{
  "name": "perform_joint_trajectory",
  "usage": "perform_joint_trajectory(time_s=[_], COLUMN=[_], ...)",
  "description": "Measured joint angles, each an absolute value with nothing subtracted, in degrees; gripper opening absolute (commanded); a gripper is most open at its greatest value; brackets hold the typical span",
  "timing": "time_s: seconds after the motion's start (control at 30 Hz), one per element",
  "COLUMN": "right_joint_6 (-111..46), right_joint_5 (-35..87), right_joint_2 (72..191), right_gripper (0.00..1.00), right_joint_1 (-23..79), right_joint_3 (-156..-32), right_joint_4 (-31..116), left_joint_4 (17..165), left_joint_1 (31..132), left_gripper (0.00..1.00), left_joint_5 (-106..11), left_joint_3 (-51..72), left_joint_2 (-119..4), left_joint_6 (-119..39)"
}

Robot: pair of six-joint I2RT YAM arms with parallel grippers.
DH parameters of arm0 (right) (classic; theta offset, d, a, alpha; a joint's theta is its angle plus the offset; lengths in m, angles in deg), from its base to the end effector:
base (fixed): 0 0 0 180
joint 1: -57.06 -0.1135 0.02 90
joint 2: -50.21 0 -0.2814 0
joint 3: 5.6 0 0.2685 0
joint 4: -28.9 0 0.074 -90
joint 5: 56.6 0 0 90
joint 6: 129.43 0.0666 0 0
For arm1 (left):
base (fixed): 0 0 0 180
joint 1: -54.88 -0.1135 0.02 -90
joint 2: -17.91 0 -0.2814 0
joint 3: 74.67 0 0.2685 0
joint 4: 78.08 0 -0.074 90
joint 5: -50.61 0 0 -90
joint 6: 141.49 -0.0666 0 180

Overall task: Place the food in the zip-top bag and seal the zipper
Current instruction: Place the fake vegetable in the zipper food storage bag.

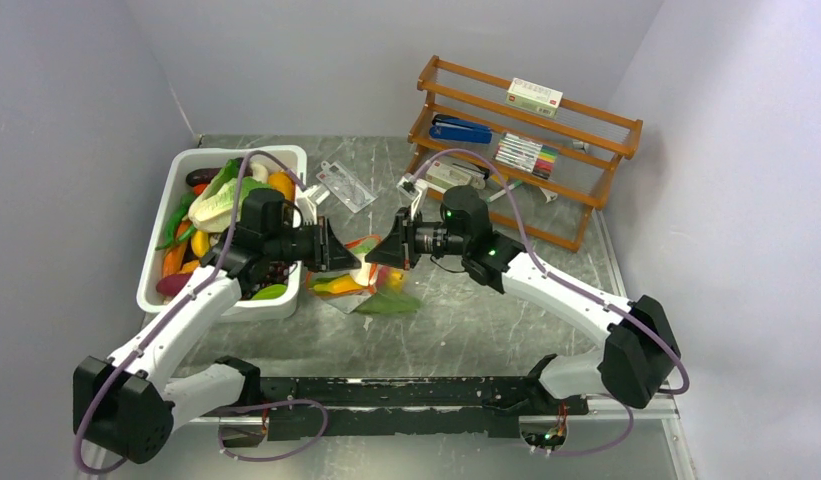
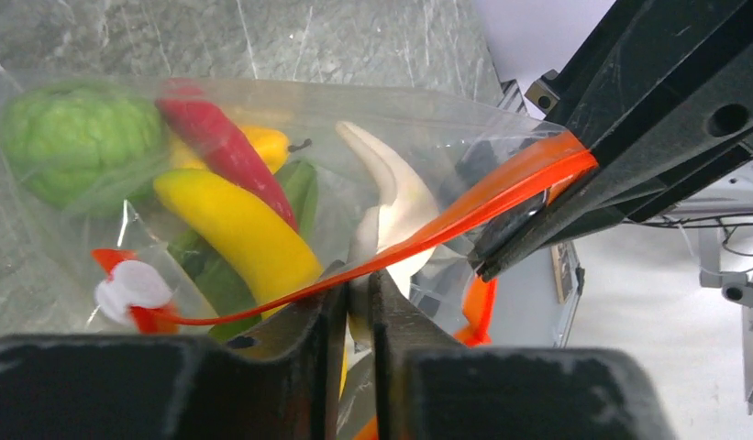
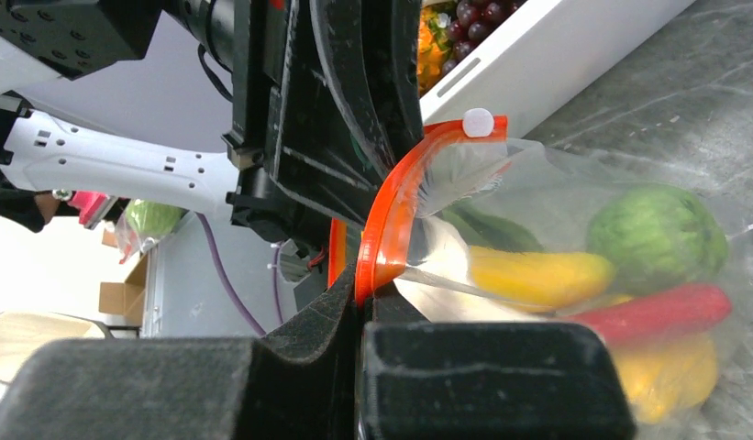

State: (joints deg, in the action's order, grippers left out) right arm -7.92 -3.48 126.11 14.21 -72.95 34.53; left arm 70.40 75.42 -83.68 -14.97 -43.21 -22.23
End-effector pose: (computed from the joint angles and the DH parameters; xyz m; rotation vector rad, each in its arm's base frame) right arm 0.2223 0.2608 0.3153 -0.7049 1.9132 1.4530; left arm 0.2221 -0.1329 0.2871 0.3184 2.2328 -1.3170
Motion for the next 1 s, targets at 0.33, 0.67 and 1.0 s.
perform_joint_trajectory(time_s=[0.33,0.67,1.0], right_joint_6=[-7.42,-7.57,3.51], right_joint_5=[-2.96,-1.49,0.34], right_joint_2=[126.81,126.28,120.45], right_gripper=[0.0,0.0,0.0], right_joint_1=[14.21,14.21,15.52], right_joint_3=[-72.95,-72.93,-61.23], right_joint_4=[33.92,33.96,19.6], left_joint_4=[70.55,67.77,61.2], left_joint_1=[78.13,78.24,78.35], left_gripper=[0.51,0.54,0.98], left_joint_5=[-78.19,-73.87,-58.46], left_joint_3=[-14.34,-10.56,-3.02], left_joint_2=[-42.14,-39.67,-30.97], left_joint_6=[-21.88,-22.91,-24.05])
